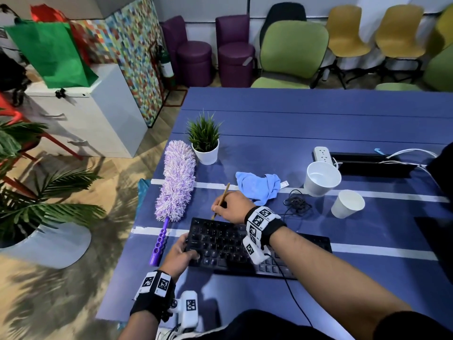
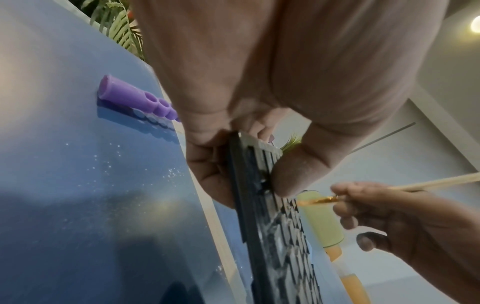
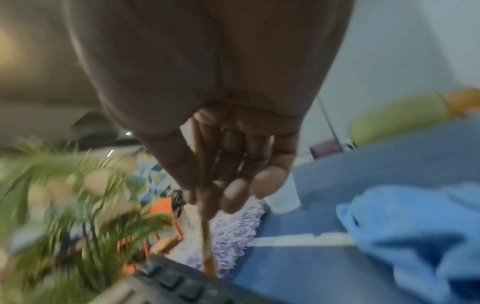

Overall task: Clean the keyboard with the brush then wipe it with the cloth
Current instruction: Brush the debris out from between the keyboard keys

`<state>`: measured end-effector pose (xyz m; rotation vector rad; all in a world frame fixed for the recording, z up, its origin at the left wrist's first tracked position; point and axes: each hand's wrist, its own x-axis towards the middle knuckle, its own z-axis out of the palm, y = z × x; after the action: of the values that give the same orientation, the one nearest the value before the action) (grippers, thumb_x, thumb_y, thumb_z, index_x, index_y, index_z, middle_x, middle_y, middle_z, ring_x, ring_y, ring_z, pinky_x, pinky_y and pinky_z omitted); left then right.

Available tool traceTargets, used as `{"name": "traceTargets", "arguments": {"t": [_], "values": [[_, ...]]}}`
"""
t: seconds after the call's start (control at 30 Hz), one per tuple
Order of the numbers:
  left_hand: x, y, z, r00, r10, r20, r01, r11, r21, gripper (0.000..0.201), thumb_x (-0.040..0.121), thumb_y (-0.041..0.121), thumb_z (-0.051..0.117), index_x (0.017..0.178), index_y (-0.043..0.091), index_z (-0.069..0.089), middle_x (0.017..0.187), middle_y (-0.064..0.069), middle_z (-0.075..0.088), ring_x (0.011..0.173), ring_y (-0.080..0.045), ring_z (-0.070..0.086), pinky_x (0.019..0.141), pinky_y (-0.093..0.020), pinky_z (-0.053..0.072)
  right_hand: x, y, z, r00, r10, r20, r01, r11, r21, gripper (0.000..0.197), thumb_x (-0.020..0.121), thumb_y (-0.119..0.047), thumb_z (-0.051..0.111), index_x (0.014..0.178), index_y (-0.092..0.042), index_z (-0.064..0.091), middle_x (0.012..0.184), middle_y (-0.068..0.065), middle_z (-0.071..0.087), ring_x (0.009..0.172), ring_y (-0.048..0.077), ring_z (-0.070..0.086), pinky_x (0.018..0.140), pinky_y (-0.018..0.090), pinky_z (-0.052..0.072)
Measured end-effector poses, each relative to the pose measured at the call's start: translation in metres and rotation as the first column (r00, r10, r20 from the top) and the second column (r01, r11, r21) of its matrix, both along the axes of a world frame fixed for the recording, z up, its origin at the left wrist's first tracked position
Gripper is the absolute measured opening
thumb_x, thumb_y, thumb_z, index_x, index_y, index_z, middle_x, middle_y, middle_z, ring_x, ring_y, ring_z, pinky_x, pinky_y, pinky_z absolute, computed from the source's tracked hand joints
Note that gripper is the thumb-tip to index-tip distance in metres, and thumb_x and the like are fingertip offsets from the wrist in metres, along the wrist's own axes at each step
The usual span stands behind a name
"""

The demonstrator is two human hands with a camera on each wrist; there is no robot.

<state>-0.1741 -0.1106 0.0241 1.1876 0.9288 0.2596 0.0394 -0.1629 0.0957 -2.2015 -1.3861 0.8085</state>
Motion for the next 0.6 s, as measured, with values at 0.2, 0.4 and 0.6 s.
{"name": "traceTargets", "arguments": {"t": [0.2, 0.4, 0.6], "values": [[0.000, -0.001, -0.003, 1.000, 0.008, -0.015, -0.008, 1.000, -0.003, 0.067, 0.049, -0.005, 0.055, 0.115, 0.006, 0.053, 0.093, -0.011, 0.067, 0.087, -0.022, 0.060, 0.076, -0.029, 0.049, 0.015, -0.017, -0.005, 0.996, -0.009, 0.086, 0.015, 0.997, -0.070, 0.036, 0.088, -0.030, 0.054, 0.054, -0.020, 0.053, 0.070, 0.003, 0.065, 0.074, 0.025, 0.063, 0.063, 0.032, 0.048], [0.000, 0.001, -0.002, 1.000, -0.003, -0.018, 0.003, 1.000, 0.004, 0.061, 0.050, -0.003, 0.057, 0.110, 0.009, 0.056, 0.097, -0.012, 0.068, 0.090, -0.023, 0.061, 0.077, -0.029, 0.048, 0.010, -0.016, -0.006, 0.981, 0.061, -0.183, -0.063, 0.998, -0.001, 0.025, 0.088, -0.028, 0.063, 0.064, -0.027, 0.069, 0.095, -0.007, 0.075, 0.082, 0.006, 0.066, 0.079, 0.023, 0.051], [0.002, 0.003, 0.002, 1.000, -0.001, -0.011, 0.001, 1.000, 0.015, 0.063, 0.050, -0.002, 0.058, 0.113, 0.004, 0.054, 0.099, -0.014, 0.067, 0.091, -0.023, 0.061, 0.077, -0.028, 0.049, 0.005, -0.010, -0.005, 0.993, -0.047, -0.104, 0.058, 0.992, 0.112, 0.018, 0.090, -0.029, 0.060, 0.076, -0.023, 0.070, 0.090, 0.001, 0.074, 0.081, 0.018, 0.067, 0.079, 0.034, 0.055]]}}
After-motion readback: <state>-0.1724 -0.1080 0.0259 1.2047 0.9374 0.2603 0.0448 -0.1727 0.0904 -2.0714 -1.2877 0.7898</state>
